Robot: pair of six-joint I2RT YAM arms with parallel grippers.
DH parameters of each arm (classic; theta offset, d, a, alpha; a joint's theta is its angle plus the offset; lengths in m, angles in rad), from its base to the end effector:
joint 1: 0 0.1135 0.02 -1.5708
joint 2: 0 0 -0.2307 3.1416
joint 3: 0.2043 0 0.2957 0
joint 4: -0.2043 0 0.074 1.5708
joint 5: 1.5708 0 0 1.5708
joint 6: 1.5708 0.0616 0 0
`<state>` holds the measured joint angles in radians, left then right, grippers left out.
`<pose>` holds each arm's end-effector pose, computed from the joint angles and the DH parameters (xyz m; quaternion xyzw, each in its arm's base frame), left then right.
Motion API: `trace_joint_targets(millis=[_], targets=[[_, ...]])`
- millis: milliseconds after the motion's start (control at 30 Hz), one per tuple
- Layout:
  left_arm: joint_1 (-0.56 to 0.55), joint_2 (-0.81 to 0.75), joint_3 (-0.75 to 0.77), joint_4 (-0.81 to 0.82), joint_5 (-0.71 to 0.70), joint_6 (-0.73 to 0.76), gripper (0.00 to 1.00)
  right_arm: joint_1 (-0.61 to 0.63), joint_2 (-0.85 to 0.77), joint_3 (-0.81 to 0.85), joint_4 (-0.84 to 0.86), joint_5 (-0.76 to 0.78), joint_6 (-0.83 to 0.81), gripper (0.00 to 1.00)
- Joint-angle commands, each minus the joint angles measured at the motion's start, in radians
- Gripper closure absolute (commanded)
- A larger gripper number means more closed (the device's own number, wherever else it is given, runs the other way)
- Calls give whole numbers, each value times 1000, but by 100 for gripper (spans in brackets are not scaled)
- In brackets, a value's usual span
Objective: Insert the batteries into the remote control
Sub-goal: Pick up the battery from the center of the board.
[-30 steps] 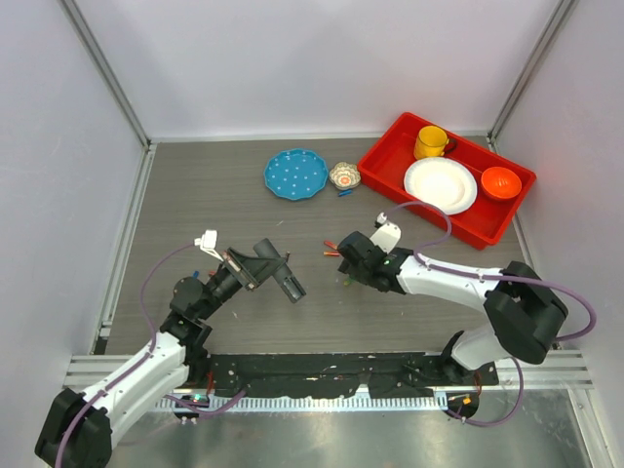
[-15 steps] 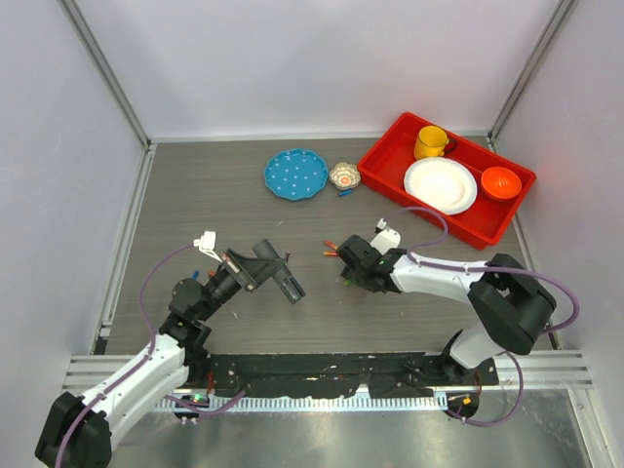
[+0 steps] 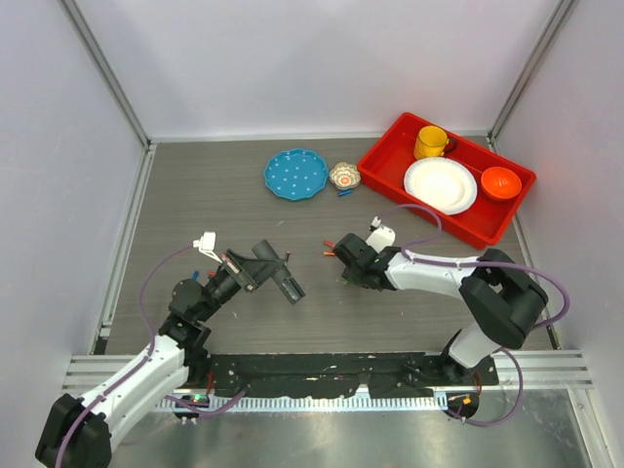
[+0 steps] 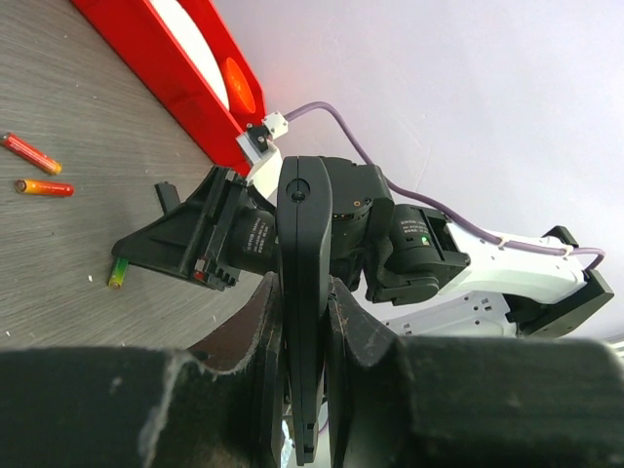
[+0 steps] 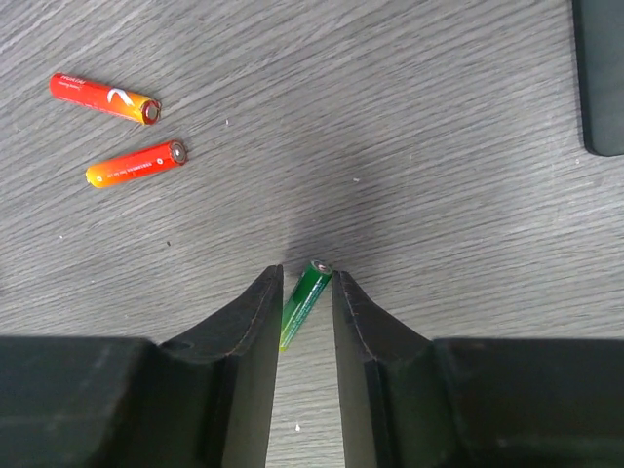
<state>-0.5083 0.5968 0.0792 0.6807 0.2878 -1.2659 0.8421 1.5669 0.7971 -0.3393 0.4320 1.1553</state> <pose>0.2027 -0.1330 0.1736 -0.1353 0.6355 -0.6435 0.4046 0.2368 0.2265 0.0694 0.1967 0.9316 0.0749 0.2964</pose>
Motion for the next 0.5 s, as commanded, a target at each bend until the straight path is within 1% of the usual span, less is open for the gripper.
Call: trace_joint_targets(millis=[0,133,267,300,367,400,467], targets=[[7,-12,1,23,-6,23,100,-1,44,8,-30,-9,-29,70],[7,-14,-1,22,-6,23,100,-1,58,11,-37,-13,-54,74],[5,-15,-1,19,-4,25,100,-1,67,42,-67,-7,-129,79],[7,-14,-2,20,-3,25,100,-1,76,54,-78,-10,-188,81],[5,-15,-2,17,-3,25,100,-3,87,99,-113,-22,-250,83],[5,-14,-4,19,-3,25,100,-5,99,112,-125,-27,-319,86],[7,-15,-6,17,-3,25,100,-8,107,151,-159,-35,-379,89]])
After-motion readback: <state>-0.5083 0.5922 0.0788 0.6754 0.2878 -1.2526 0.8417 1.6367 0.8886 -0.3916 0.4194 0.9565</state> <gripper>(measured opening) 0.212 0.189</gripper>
